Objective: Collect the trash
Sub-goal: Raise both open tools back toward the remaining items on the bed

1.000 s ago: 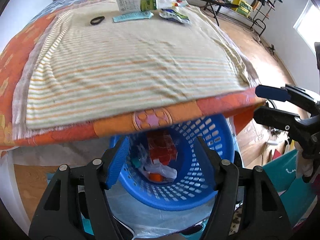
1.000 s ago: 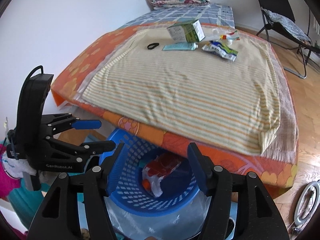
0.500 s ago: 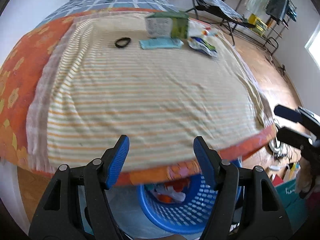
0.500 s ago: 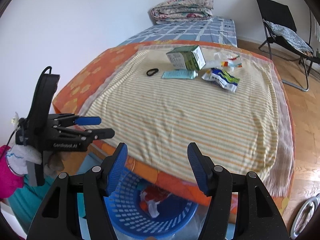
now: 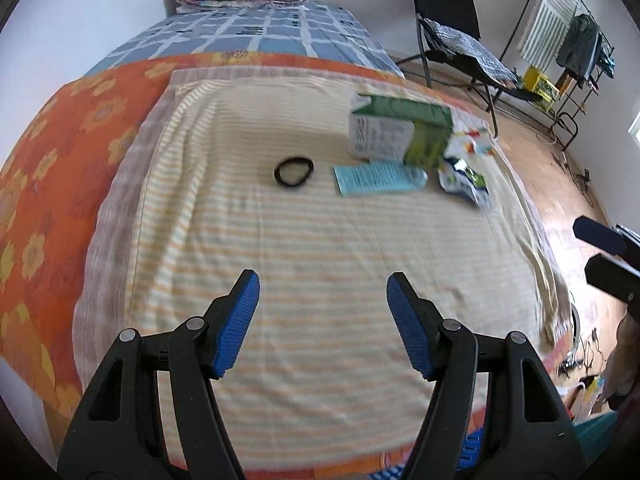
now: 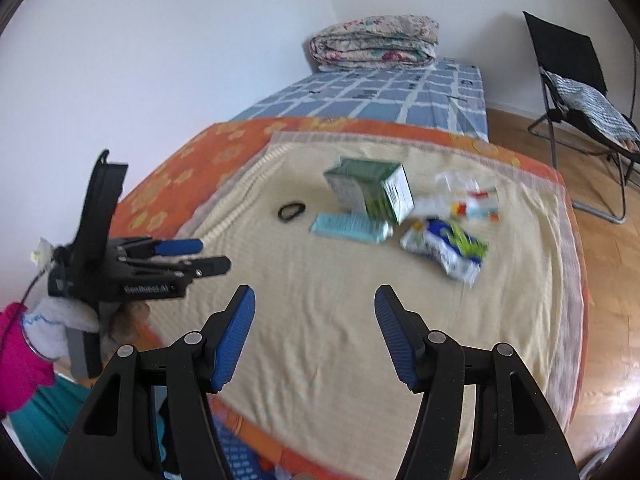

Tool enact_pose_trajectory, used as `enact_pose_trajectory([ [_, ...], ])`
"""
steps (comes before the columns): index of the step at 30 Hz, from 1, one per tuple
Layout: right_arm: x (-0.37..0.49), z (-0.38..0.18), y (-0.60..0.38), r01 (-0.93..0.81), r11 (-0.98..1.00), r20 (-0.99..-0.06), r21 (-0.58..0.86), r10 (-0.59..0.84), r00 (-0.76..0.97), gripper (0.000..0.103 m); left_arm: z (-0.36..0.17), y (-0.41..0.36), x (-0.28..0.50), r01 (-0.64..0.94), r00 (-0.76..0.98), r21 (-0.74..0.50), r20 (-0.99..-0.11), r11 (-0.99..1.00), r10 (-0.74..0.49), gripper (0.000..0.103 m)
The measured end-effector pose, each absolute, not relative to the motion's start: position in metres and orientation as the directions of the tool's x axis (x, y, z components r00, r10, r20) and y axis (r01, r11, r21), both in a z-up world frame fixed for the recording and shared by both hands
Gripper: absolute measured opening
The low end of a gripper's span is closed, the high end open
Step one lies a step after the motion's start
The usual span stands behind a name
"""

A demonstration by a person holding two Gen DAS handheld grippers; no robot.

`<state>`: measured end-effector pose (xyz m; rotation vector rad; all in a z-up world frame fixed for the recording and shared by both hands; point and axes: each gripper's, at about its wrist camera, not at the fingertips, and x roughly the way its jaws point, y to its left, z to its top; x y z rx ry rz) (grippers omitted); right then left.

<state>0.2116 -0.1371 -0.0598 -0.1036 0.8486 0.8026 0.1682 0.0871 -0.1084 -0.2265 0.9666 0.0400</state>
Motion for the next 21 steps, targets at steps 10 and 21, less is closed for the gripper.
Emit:
enact_pose_trajectory([
  [10, 0.285, -0.076, -0.102, -0.654, 0.744, -0.713, 0.141, 0.534, 0.454, 0.062, -0.132, 0.104, 0.221, -0.150, 0.556, -0.153, -0.830, 0.977, -0.045, 0.055],
  [21, 0.328, -0.101, -0.080, -0.659, 0.747, -0.741, 0.089, 0.492, 0.457, 0.063, -0.155, 0.107, 0.267, -0.134, 0.549, -0.116, -0.836, 0.984, -0.023, 0.055],
])
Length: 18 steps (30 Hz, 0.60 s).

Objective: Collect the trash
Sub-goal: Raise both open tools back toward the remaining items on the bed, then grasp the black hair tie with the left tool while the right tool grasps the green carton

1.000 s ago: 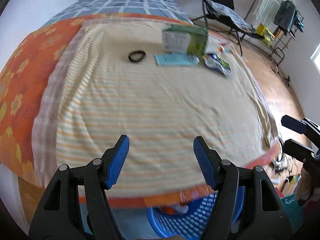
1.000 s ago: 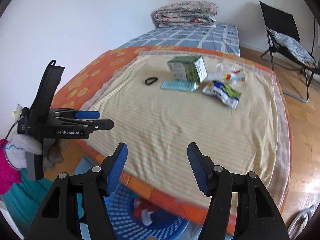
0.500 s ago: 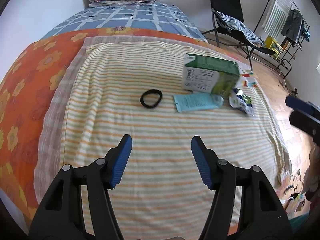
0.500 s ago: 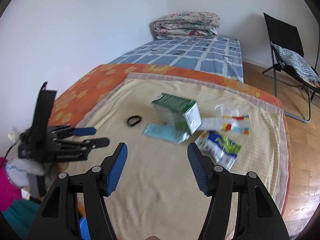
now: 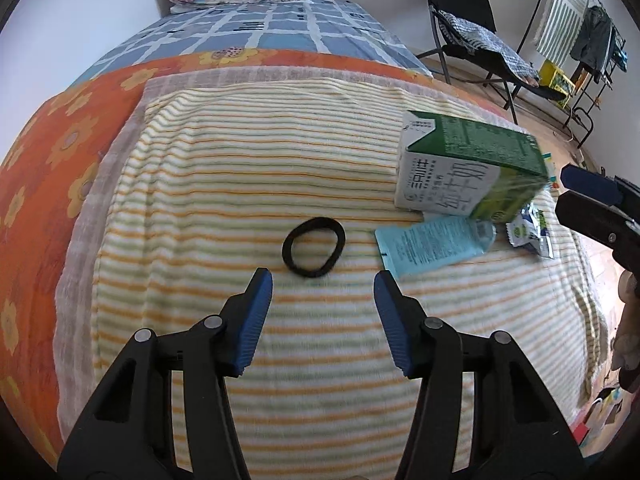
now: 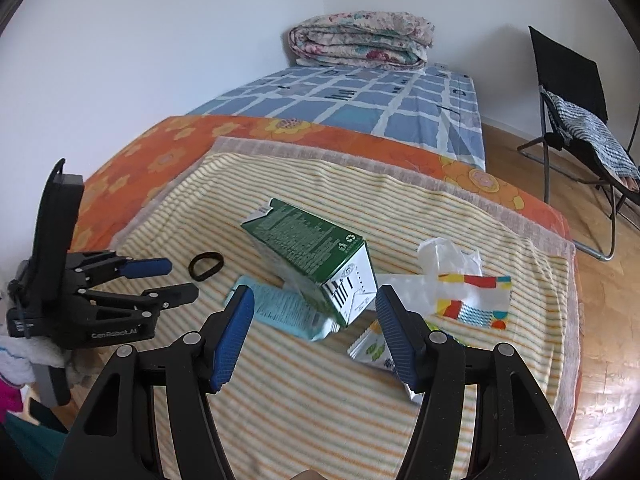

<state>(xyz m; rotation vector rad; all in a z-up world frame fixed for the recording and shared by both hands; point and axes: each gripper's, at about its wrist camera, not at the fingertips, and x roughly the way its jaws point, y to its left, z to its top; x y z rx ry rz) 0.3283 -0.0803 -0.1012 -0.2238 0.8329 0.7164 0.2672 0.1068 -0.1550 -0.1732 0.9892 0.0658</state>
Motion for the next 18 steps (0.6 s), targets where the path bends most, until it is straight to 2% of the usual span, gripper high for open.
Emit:
enact_pose_trajectory([
  [2, 0.332, -0.105, -0.079, -0.660, 0.746, -0.743, 0.089, 0.491, 0.455, 0.063, -0.160, 0.107, 0.272, -0.133, 0.542, -0.111, -0.840, 0.985, -0.021, 0.055],
  [5, 0.339, -0.110, -0.075, -0.658, 0.747, -0.744, 0.092, 0.491, 0.453, 0.063, -0.167, 0.110, 0.279, -0.141, 0.527, -0.117, -0.849, 0.983, -0.025, 0.044],
  [9, 0.344, -0.115, -0.071, -0.658, 0.747, -0.735, 0.101, 0.501, 0.456, 0.063, -0.169, 0.112, 0.283, -0.144, 0.532, -0.121, -0.847, 0.982, -0.026, 0.043],
  [18, 0.352, -0.125, -0.059, -0.663, 0.745, -0.733, 0.069, 0.489, 0.473, 0.063, -0.171, 0.116, 0.286, -0.133, 0.547, -0.116, -0.837, 0.984, -0.024, 0.030],
])
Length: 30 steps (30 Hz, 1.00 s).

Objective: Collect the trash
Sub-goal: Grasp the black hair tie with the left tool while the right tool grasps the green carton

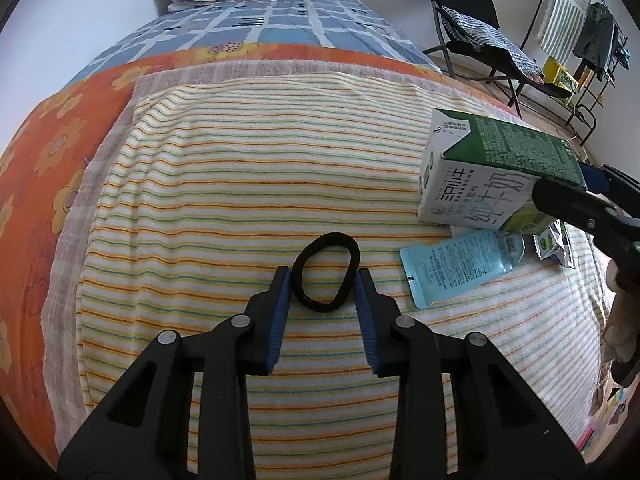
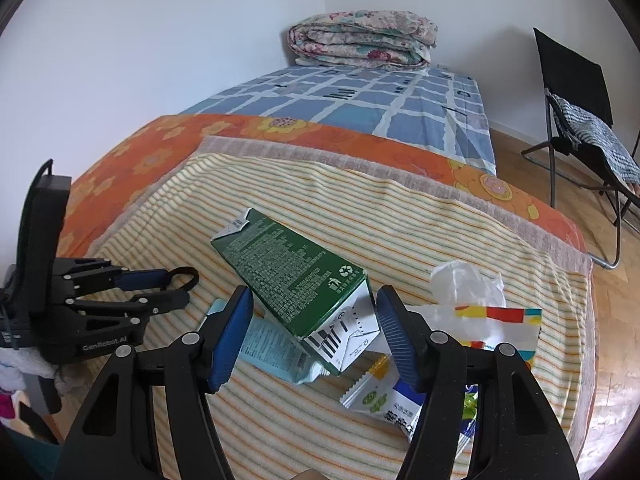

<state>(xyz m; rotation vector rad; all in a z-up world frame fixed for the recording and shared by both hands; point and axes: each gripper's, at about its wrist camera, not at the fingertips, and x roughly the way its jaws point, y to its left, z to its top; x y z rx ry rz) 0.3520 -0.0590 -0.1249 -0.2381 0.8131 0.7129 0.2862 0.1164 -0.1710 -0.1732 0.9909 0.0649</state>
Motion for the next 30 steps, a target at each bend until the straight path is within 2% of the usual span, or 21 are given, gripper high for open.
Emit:
enact_pose_trajectory([
  [3, 0.352, -0.126, -0.057, -0.667, 0.742, -0.729, 0.066, 0.492, 0.476, 0.063, -0.171, 0.118, 0.286, -0.137, 0.549, -0.115, -0.835, 0.984, -0.022, 0.024],
  [11, 0.344, -0.123, -0.054, -0.701, 0.707, -0.720, 0.089, 0.532, 0.445, 0.062, -0.171, 0.121, 0.285, -0.137, 0.550, -0.121, -0.835, 0.983, -0.026, 0.016],
  [13, 0.341, -0.122, -0.052, -0.708, 0.700, -0.718, 0.089, 0.538, 0.442, 0.052, -0.171, 0.121, 0.285, -0.135, 0.549, -0.120, -0.835, 0.984, -0.026, 0.014],
  [15, 0.339, -0.122, -0.050, -0.711, 0.698, -0.718, 0.087, 0.539, 0.441, 0.049, -0.171, 0.122, 0.284, -0.136, 0.549, -0.121, -0.835, 0.983, -0.026, 0.013],
  [30, 0.323, -0.108, -0.052, -0.717, 0.690, -0.683, 0.096, 0.569, 0.457, 0.045, -0.158, 0.129, 0.269, -0.154, 0.564, -0.114, -0.826, 0.981, -0.007, 0.009],
])
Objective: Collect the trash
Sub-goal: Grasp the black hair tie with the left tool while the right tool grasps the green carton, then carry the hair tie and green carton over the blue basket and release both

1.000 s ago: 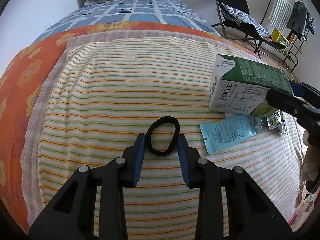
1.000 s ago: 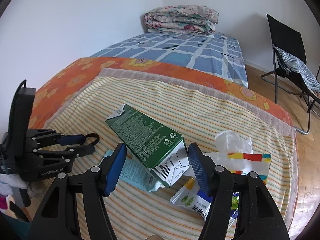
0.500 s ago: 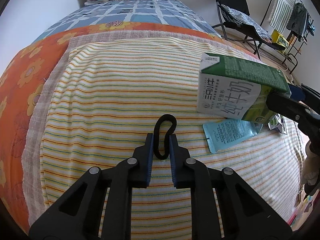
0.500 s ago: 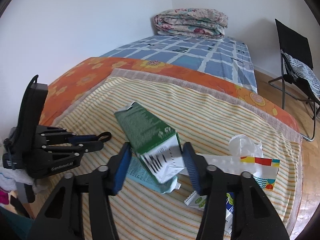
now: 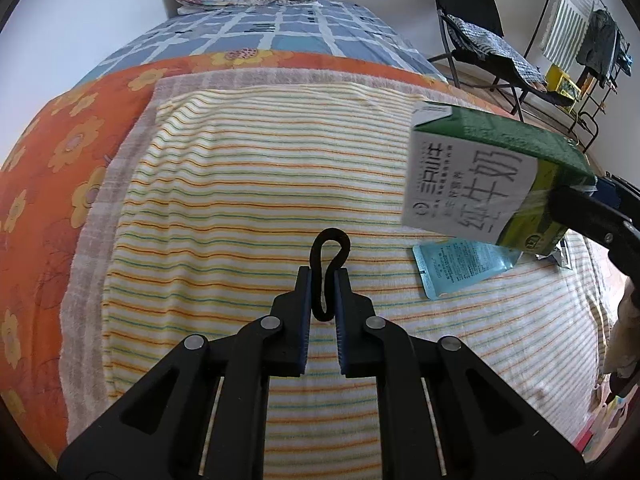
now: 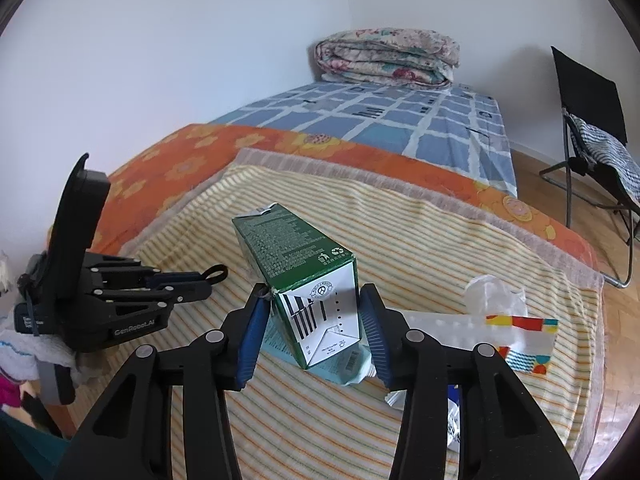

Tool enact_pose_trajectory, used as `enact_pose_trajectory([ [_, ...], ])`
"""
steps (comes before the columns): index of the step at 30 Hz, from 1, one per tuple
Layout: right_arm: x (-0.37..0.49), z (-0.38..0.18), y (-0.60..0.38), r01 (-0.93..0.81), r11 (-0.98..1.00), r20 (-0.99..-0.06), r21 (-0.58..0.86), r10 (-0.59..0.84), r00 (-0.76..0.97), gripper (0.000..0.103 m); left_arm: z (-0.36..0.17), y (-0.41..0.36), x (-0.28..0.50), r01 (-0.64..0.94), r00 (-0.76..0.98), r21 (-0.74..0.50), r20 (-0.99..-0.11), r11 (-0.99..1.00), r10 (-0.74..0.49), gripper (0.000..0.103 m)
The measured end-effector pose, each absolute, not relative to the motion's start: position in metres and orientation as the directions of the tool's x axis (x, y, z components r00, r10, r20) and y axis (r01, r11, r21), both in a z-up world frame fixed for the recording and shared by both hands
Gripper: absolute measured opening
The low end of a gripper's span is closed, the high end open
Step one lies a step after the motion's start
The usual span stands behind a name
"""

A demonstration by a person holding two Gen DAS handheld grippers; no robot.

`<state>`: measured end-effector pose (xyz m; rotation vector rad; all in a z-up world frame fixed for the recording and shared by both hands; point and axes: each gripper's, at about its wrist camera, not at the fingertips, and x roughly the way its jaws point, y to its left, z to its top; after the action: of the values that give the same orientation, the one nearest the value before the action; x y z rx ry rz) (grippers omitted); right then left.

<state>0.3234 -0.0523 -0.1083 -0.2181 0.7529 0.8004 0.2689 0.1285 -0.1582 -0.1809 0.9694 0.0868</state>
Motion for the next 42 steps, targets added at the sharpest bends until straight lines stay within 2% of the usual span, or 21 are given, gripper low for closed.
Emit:
enact_pose_trajectory([
  [13, 0.264, -0.065, -0.077, -0.742, 0.668, -0.661, 0.058, 0.583, 0.473, 0.044, -0.112, 0.113, 0.216, -0.120, 0.605, -0.097, -0.796, 0.988, -0.005, 0.009],
  [26, 0.193, -0.027, -0.126, -0.728, 0.679, -0.647, 0.092, 0.597, 0.475, 0.044, -0.074, 0.083, 0.139, -0.059, 0.629, -0.100, -0.777, 0.993, -0.041, 0.009],
  [35, 0.136, -0.015, -0.162, -0.737, 0.668, -0.629, 0.100, 0.617, 0.474, 0.045, -0.071, 0.052, 0.092, 0.001, 0.620, -0.119, -0.779, 0.993, -0.094, 0.009],
  [42, 0.102, -0.029, -0.180, -0.732, 0.673, -0.663, 0.106, 0.597, 0.453, 0.045, -0.083, 0.033, 0.062, 0.032, 0.589, -0.143, -0.797, 0.989, -0.134, 0.009],
])
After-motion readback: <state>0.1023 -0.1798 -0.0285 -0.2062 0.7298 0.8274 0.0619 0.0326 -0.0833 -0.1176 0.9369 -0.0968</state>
